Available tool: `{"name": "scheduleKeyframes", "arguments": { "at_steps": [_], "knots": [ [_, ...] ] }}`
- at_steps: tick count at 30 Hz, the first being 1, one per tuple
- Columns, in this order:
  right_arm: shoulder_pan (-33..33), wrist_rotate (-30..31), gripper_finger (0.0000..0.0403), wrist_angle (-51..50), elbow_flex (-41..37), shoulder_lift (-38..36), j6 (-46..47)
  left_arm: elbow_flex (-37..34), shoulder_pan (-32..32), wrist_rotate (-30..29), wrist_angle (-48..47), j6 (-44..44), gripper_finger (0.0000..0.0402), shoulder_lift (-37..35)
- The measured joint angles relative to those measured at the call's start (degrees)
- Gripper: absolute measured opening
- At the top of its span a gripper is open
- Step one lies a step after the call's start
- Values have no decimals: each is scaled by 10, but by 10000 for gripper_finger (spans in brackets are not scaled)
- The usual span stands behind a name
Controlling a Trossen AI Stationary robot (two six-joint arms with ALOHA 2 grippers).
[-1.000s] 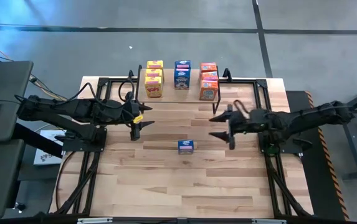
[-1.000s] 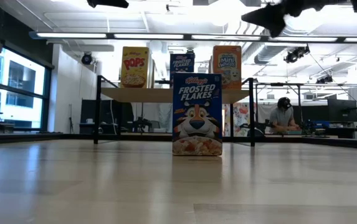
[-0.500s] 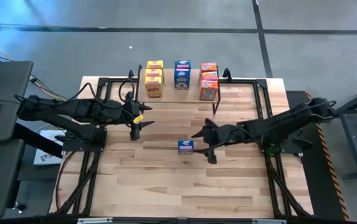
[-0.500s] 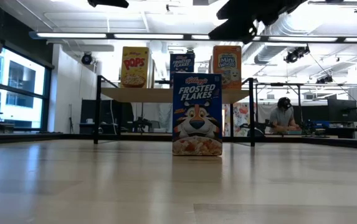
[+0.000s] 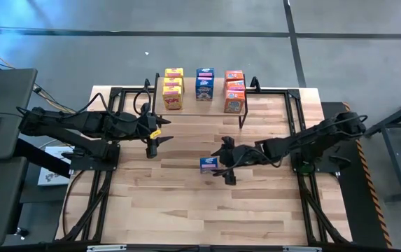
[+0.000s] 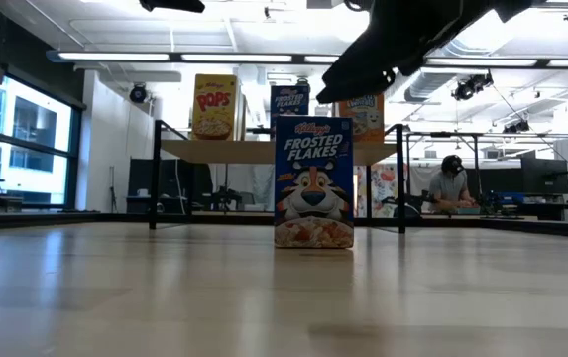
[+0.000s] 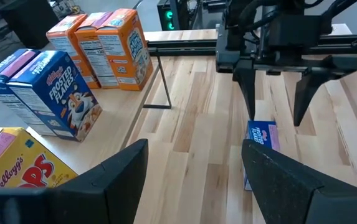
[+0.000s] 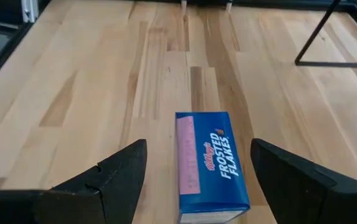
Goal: Stack cereal on shelf
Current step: Put the blue cereal box on the shelf aligned with the other blue cereal boxes
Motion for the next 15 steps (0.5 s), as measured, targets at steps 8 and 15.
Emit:
{"name": "scheduleKeyframes", "arguments": {
  "at_steps": [8, 15],
  "knots": [
    [-10, -4, 279, 1, 0, 19, 19, 0, 0, -1, 0, 0, 250, 0],
    [-12, -3, 279, -2, 0, 42, 32, 0, 0, -1, 0, 0, 250, 0]
  ]
}}
